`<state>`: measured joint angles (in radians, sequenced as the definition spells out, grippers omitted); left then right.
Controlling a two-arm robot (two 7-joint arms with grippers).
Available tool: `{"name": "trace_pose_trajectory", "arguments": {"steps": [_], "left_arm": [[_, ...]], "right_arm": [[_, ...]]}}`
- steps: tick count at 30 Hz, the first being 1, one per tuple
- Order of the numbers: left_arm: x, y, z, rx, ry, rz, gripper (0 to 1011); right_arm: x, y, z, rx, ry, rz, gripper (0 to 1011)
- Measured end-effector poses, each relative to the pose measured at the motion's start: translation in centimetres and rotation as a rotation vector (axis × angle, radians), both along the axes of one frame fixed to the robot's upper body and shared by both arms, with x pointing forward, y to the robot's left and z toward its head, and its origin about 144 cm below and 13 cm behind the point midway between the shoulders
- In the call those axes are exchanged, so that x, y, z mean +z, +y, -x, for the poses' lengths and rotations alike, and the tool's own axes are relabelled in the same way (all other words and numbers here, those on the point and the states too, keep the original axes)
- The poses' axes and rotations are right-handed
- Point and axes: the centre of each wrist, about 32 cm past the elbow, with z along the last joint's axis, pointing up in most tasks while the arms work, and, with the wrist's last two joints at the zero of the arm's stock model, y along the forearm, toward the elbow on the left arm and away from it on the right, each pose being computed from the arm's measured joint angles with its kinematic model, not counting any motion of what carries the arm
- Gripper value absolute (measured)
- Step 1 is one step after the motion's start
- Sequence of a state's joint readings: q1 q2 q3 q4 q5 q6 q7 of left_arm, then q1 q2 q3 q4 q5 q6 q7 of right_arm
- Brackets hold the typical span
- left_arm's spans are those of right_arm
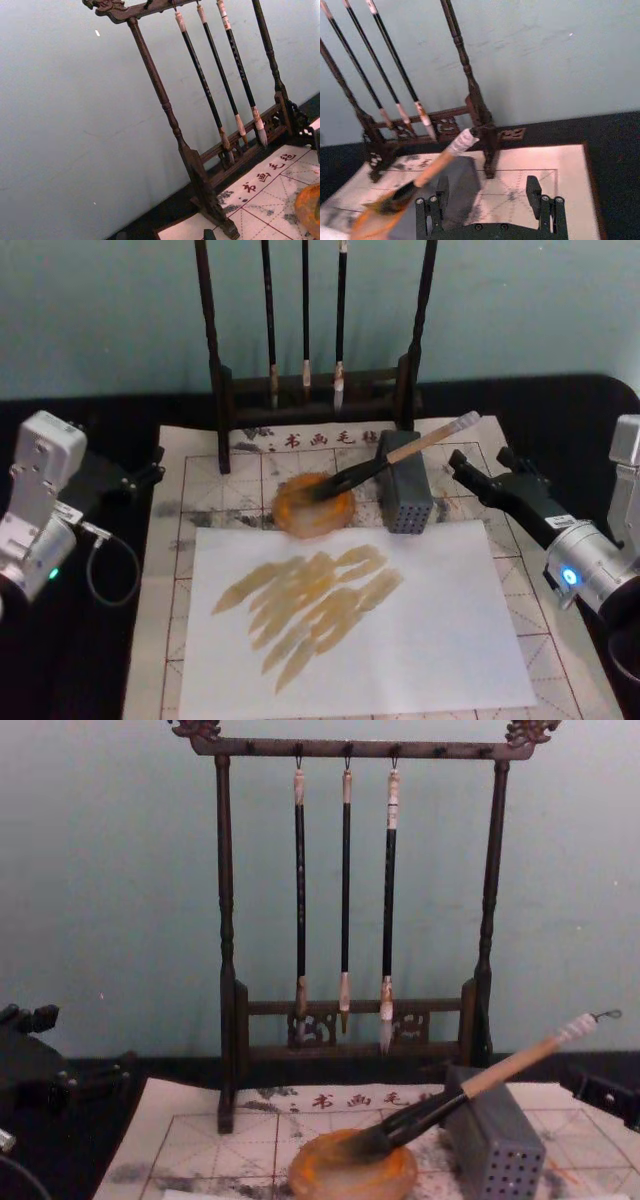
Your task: Pick up the brush from the inkstone, write on the paper, then place the brush back to its original position.
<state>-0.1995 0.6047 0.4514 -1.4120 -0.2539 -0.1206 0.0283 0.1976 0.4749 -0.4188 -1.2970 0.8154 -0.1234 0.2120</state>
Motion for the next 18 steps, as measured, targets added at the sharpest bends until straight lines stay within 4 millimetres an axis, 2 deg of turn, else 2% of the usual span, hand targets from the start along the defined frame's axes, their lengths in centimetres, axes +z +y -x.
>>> {"name": "trace_pose_trajectory", "arguments": {"steps": [8,18], "left_arm": [[0.0,0.0,0.0,0.000,0.000,0.000,1001],[0.0,0.0,0.0,0.000,0.000,0.000,1001]], "right_arm": [[-0.9,0.9,-0.5,-0.054,-0.039,0.107,1000],[-1.2,1.4,-0.6,-0.073,-0.038,0.118,1000]]}}
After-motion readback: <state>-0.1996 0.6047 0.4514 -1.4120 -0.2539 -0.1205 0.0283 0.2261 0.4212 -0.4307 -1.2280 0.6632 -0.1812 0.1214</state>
